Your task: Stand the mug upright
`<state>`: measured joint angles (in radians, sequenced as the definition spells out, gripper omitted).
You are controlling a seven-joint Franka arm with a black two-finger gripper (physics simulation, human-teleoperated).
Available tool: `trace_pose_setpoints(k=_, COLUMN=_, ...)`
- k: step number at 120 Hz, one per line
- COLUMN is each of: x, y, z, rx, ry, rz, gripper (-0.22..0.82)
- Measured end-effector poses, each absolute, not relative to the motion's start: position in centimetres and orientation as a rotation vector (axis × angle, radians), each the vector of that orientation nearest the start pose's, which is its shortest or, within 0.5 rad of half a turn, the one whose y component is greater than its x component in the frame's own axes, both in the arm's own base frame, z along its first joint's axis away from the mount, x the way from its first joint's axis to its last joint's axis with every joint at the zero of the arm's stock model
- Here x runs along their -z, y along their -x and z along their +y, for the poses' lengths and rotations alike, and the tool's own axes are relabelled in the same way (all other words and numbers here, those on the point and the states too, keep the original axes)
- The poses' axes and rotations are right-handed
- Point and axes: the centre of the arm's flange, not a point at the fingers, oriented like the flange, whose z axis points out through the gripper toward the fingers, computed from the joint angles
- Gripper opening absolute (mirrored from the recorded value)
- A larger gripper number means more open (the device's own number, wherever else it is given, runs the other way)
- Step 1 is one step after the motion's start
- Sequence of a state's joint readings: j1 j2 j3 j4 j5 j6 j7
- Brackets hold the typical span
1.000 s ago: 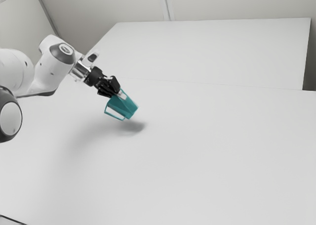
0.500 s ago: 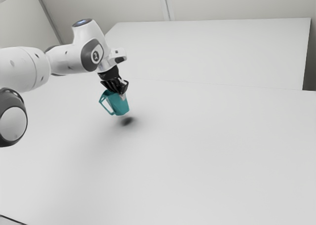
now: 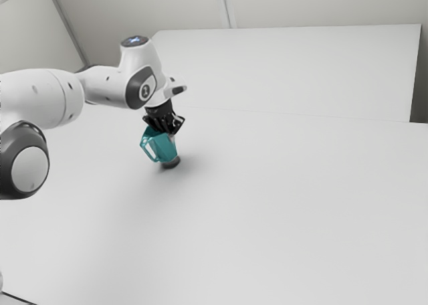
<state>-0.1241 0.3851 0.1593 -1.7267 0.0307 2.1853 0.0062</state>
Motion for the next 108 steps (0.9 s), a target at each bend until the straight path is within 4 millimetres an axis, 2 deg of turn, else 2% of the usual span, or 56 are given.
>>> trace_pose_setpoints(k=20, x=-35.6, y=-66.4, z=1.6, rx=0.102, ry=3.044, rz=-0.08, gripper=-0.17)
trace_pose_setpoints(k=55, x=-34.5, y=-66.7, z=1.6, rx=0.108, ry=3.03, rz=-0.167, gripper=-0.15)
trace_pose_setpoints(k=68, x=-34.1, y=-66.8, z=1.6, rx=0.109, ry=3.031, rz=-0.189, gripper=-0.05)
trace_pose_setpoints(k=86, x=-34.1, y=-66.8, z=1.6, rx=0.114, ry=3.031, rz=-0.21, gripper=0.22)
trace_pose_setpoints(k=96, x=-34.8, y=-66.8, z=1.5, rx=0.131, ry=3.032, rz=-0.219, gripper=0.34)
trace_pose_setpoints(k=108, x=-36.0, y=-66.8, z=1.4, rx=0.157, ry=3.034, rz=-0.23, gripper=0.43)
